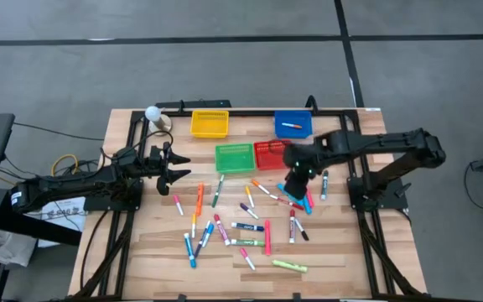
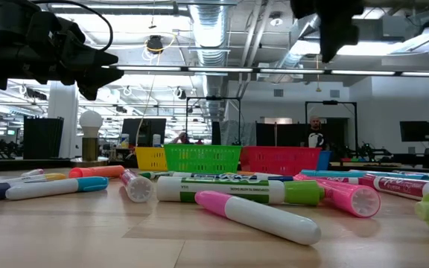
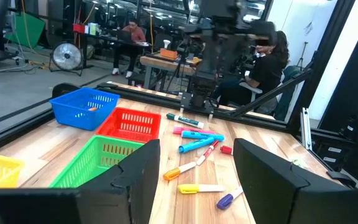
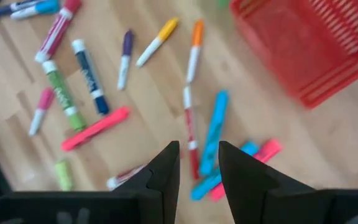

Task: Pick & Place Markers
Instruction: Put the black highlighter pen into the blue bin

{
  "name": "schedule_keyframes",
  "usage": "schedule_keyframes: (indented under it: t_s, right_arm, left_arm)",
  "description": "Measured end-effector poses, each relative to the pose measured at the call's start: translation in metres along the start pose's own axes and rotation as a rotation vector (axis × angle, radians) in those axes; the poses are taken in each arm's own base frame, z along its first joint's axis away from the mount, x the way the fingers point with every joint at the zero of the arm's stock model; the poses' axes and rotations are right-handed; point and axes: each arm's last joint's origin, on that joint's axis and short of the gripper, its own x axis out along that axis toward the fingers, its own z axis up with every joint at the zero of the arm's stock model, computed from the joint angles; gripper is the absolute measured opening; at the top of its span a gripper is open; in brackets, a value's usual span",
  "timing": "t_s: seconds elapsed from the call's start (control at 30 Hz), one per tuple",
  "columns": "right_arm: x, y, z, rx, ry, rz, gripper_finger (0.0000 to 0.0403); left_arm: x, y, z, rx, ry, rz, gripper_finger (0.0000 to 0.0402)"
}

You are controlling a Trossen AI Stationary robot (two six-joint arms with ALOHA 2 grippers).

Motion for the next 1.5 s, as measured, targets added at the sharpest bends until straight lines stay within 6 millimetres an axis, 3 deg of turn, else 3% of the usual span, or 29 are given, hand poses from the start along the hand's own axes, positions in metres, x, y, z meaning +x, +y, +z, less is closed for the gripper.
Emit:
schedule_keyframes:
  t_s: [0.47, 0.87, 1.13, 1.3, 1.5]
  right_arm:
    - [0.007, 0.046, -0.029, 0.129, 0.065, 0.045, 0.0102]
    - [0.052, 0.079, -0.044, 0.110, 0.280, -0.007, 0.0107]
    - [0.081, 0.097, -0.061, 0.061, 0.383, -0.093, 0.0162]
    - [0.100, 0.098, -0.071, 0.042, 0.440, -0.166, 0.0191]
    - [0.126, 0.081, -0.085, 0.066, 0.466, -0.171, 0.0196]
  left_arm:
    - [0.000, 0.000, 0.000, 0.000, 0.000, 0.000, 0.0204]
    - [0.000, 0.000, 0.000, 0.000, 0.000, 0.000, 0.0204]
    - [0.000, 0.000, 0.000, 0.000, 0.000, 0.000, 0.0204]
    - [0.000, 0.000, 0.000, 0.000, 0.000, 0.000, 0.0204]
    - [0.000, 0.000, 0.000, 0.000, 0.000, 0.000, 0.0204]
